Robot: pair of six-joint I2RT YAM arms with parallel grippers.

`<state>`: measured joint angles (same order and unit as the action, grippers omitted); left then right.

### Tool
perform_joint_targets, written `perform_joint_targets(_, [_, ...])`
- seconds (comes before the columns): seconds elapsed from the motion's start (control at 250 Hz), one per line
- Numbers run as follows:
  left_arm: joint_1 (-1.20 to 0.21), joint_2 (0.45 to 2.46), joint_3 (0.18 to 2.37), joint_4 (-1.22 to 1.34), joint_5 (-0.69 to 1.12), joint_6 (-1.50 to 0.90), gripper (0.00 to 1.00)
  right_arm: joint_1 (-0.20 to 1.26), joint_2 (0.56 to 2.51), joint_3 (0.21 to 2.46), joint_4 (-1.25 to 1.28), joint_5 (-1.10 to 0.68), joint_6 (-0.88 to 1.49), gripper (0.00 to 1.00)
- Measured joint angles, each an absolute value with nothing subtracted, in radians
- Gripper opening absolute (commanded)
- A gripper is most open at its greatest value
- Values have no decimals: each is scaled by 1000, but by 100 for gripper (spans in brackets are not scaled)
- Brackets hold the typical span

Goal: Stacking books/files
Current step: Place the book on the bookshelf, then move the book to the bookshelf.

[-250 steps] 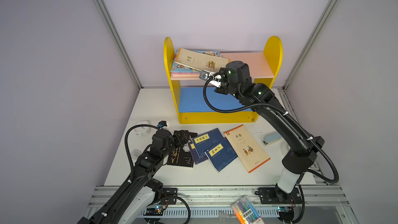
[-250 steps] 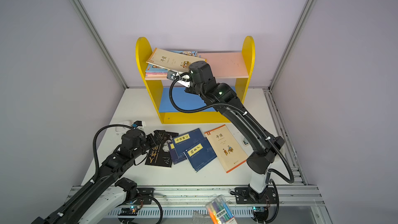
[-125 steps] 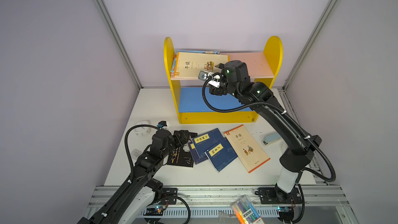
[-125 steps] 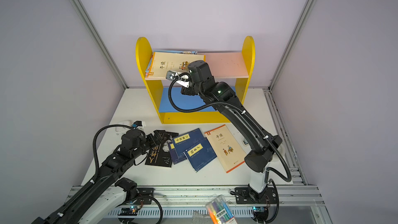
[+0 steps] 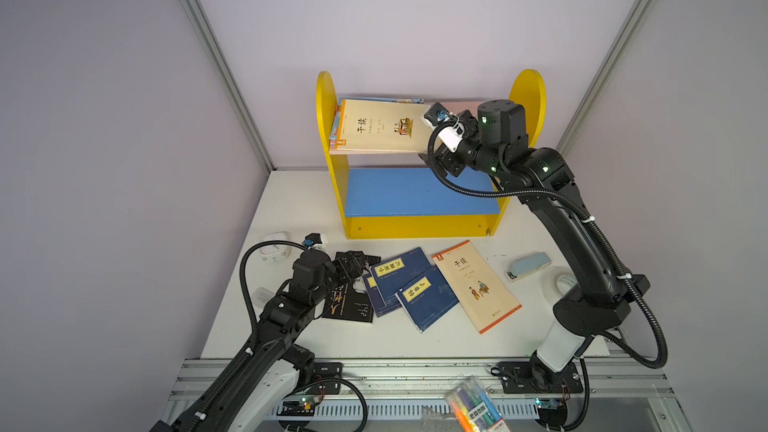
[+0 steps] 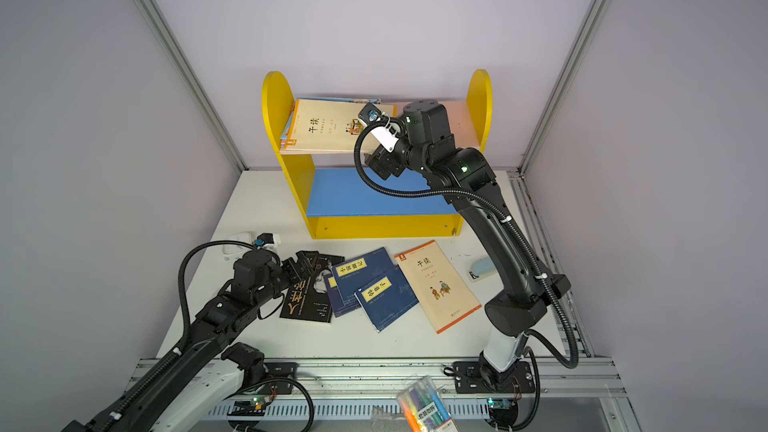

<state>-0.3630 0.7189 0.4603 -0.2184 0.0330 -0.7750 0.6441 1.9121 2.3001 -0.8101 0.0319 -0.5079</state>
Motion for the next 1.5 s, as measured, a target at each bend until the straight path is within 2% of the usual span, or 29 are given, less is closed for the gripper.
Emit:
perform_joint_targets(0.499, [-363, 745, 471, -213, 36, -774, 97, 581, 1975, 2346, -851, 33, -336, 98])
perform_joint_targets(0.831, [-363, 754, 471, -206, 37, -771, 97, 580, 2037, 2432, -859, 18, -303, 98])
perform_joint_targets(1.502, [-356, 737, 452, -202, 37, -770, 97, 580, 2030, 2433, -928, -41, -277, 98])
